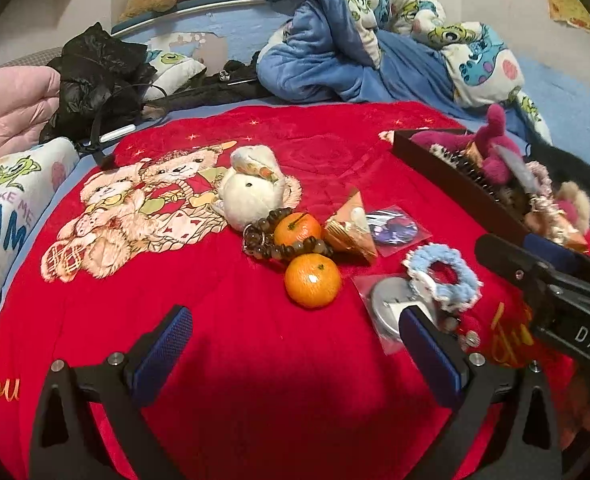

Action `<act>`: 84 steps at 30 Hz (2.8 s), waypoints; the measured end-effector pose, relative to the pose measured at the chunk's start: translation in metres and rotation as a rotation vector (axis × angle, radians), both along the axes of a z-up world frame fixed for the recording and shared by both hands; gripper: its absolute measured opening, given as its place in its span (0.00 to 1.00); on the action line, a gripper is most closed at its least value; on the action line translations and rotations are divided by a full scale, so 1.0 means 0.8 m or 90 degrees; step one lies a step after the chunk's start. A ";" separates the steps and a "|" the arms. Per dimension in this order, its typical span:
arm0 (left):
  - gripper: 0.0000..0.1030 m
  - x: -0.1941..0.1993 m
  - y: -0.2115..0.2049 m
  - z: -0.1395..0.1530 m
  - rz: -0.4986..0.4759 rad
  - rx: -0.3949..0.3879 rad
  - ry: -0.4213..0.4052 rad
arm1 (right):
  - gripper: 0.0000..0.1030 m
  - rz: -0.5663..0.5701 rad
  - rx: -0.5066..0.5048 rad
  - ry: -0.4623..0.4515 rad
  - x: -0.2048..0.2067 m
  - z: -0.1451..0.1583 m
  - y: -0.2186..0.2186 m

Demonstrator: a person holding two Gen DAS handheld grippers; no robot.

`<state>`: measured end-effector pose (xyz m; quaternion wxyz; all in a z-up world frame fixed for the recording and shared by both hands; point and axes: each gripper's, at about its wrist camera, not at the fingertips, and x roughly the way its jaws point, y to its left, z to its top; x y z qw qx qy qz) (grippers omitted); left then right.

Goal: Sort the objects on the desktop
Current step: 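Move the left tool toward the mandarin orange while the right tool approaches the blue scrunchie, then close the left tool on the orange while the right tool grasps the blue scrunchie, then carry the orange in the left tool and scrunchie in the right tool to the tray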

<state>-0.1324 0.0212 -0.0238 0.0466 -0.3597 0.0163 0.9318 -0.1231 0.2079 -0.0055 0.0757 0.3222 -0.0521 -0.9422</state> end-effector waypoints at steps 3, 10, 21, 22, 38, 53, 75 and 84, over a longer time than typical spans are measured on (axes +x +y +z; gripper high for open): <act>1.00 -0.018 -0.006 -0.006 0.006 0.015 -0.012 | 0.75 0.001 0.003 -0.010 -0.013 -0.005 0.002; 1.00 -0.060 -0.013 -0.029 0.021 0.037 -0.072 | 0.73 -0.002 0.031 -0.062 -0.040 -0.030 0.009; 0.99 -0.079 -0.006 -0.043 0.020 0.012 -0.089 | 0.64 -0.004 -0.016 -0.116 -0.056 -0.053 0.025; 0.98 -0.080 -0.005 -0.044 0.024 0.011 -0.092 | 0.64 -0.005 -0.012 -0.115 -0.056 -0.054 0.024; 0.74 -0.077 -0.002 -0.047 0.046 -0.022 -0.068 | 0.44 -0.047 0.043 -0.126 -0.055 -0.060 0.010; 0.38 -0.043 -0.032 -0.031 0.090 0.045 -0.028 | 0.09 -0.038 -0.046 -0.102 -0.003 -0.037 0.018; 0.38 0.059 -0.017 0.045 -0.003 0.101 0.093 | 0.10 -0.036 -0.112 0.010 0.057 0.023 0.042; 0.38 0.071 0.075 0.059 -0.078 0.119 0.081 | 0.11 -0.100 -0.067 0.043 0.101 0.054 0.089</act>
